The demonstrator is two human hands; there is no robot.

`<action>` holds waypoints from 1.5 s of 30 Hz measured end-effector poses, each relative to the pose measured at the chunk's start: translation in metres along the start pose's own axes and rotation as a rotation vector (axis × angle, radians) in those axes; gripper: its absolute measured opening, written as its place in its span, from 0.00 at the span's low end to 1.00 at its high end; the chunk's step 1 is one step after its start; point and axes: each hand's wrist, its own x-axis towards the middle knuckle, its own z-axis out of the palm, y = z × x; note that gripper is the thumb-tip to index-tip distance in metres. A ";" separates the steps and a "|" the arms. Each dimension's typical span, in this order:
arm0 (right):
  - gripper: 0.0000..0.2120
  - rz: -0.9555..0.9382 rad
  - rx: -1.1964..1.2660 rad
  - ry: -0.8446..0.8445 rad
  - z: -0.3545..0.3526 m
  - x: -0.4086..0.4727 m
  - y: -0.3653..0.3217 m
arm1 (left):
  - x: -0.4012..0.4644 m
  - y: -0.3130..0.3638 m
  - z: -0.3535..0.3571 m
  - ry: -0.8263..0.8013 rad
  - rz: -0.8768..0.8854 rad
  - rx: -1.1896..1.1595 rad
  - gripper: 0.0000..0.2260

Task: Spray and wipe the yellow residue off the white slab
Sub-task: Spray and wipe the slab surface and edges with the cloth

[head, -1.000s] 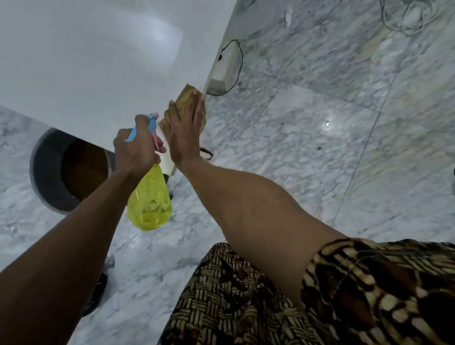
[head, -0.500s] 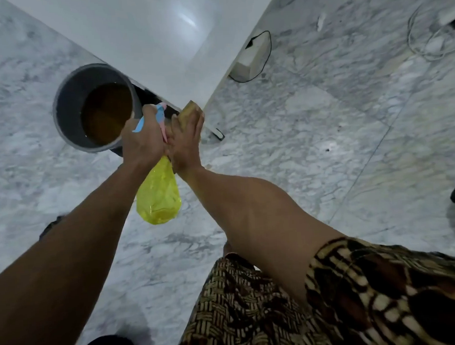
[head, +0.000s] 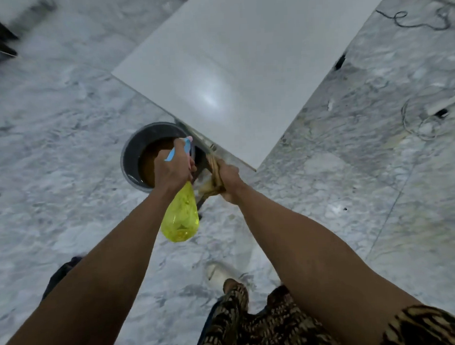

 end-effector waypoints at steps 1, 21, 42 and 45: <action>0.28 0.013 0.098 -0.106 0.010 -0.007 -0.012 | 0.011 0.000 -0.014 -0.021 0.014 -0.008 0.29; 0.23 -0.019 0.212 -0.343 0.230 0.057 -0.154 | 0.227 0.042 -0.223 0.077 0.088 -0.242 0.25; 0.13 -0.153 0.370 -0.001 0.559 0.221 -0.145 | 0.529 -0.014 -0.451 -0.090 0.138 -0.058 0.30; 0.14 -0.153 0.370 0.087 0.569 0.225 -0.162 | 0.566 0.000 -0.453 -0.171 0.162 -0.042 0.30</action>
